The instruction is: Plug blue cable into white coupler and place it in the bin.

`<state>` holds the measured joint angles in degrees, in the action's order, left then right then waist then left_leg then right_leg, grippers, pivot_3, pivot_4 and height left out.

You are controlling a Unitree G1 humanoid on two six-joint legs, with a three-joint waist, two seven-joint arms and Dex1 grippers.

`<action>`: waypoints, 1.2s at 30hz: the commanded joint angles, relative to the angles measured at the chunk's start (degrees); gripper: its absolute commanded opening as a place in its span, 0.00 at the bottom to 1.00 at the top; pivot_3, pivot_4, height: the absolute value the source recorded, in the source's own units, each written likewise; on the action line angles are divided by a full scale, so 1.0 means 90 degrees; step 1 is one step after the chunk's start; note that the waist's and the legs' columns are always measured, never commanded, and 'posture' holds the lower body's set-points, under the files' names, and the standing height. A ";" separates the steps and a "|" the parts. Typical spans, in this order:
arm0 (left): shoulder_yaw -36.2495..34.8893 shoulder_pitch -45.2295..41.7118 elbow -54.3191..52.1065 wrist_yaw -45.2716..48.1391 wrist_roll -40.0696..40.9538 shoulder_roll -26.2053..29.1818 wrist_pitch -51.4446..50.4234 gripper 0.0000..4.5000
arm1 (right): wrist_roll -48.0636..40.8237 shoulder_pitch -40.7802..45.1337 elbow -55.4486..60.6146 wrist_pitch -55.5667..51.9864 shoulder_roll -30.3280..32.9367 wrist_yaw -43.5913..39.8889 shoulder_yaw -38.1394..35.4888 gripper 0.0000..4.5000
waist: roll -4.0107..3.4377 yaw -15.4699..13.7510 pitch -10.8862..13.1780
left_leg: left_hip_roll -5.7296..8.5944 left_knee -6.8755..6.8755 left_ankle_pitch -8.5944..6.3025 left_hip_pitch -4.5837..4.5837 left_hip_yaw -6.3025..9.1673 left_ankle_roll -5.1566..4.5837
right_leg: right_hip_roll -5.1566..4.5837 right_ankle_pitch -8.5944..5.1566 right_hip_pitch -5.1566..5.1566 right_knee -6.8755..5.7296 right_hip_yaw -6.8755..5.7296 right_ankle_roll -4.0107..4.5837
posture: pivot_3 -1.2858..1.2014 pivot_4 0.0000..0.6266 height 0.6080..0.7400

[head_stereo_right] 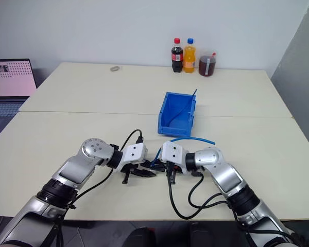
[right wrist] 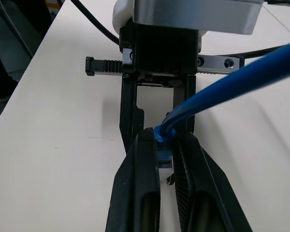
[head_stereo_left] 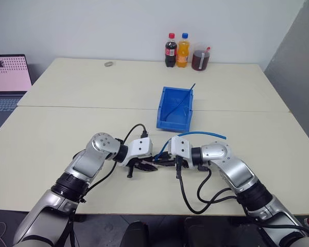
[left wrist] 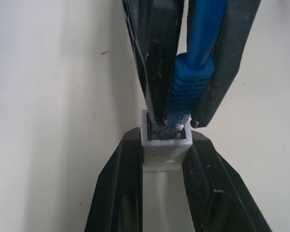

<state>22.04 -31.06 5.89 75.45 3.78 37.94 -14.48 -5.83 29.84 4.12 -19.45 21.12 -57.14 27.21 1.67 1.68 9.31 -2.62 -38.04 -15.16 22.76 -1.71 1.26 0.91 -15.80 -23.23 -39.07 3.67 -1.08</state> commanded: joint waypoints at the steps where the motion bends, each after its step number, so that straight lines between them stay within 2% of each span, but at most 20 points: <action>1: 0.0129 0.0118 -0.0108 0.0034 -0.0062 -0.0060 0.0004 0.17 | 0.0098 -0.0097 -0.0100 -0.0928 -0.0095 -0.0234 0.0647 0.02 | -0.0008 0.0002 -0.0017 | 0.0000 0.0000 0.0000 0.0000 0.0000 0.0000 | 0.0001 0.0000 0.0000 0.0000 -0.0001 0.0000 | 0.52 0.24 1.00; 11: 0.0132 0.0197 -0.0265 0.0034 -0.0080 -0.0121 -0.0082 0.17 | 0.0647 0.0037 -0.0179 -0.1550 -0.0043 -0.0331 0.1408 0.02 | -0.0026 0.0017 -0.0143 | 0.0004 0.0008 -0.0001 -0.0017 -0.0004 -0.0002 | 0.0008 -0.0012 0.0007 0.0001 0.0001 0.0012 | 0.52 0.24 1.00; 22: 0.0076 0.0263 -0.0415 -0.0012 -0.0106 -0.0153 -0.0217 0.17 | 0.0593 -0.0172 -0.0654 -0.1623 -0.0548 -0.0216 0.1291 0.02 | -0.0047 0.0033 -0.0238 | 0.0001 0.0017 -0.0004 -0.0038 -0.0009 -0.0005 | 0.0042 -0.0040 0.0015 -0.0001 0.0012 0.0007 | 0.52 0.24 1.00; 32: 0.0042 0.0303 -0.0485 -0.0019 -0.0106 -0.0137 -0.0283 0.17 | 0.1001 -0.0418 -0.1003 -0.1306 -0.0502 -0.0209 0.1506 0.02 | -0.0043 0.0052 -0.0248 | -0.0006 0.0073 -0.0036 -0.0214 -0.0012 -0.0052 | 0.0044 -0.0100 0.0158 0.0003 0.0042 0.0042 | 0.52 0.24 1.00; 36: 0.0019 0.0297 -0.0468 -0.0022 -0.0115 -0.0146 -0.0268 0.17 | 0.1139 -0.0514 -0.0990 -0.1232 -0.0322 -0.0405 0.1642 0.02 | -0.0053 0.0052 -0.0261 | -0.0005 0.0112 -0.0036 -0.0228 -0.0010 -0.0051 | 0.0039 -0.0108 0.0161 0.0007 0.0039 0.0050 | 0.52 0.24 1.00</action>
<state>21.70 -27.77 4.79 74.99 1.50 38.08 -17.35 0.99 30.79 2.99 -27.18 16.27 -57.23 30.91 1.19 2.15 6.96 -2.66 -37.02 -15.48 20.71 -1.79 0.80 1.26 -16.79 -21.78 -39.00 4.01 -0.61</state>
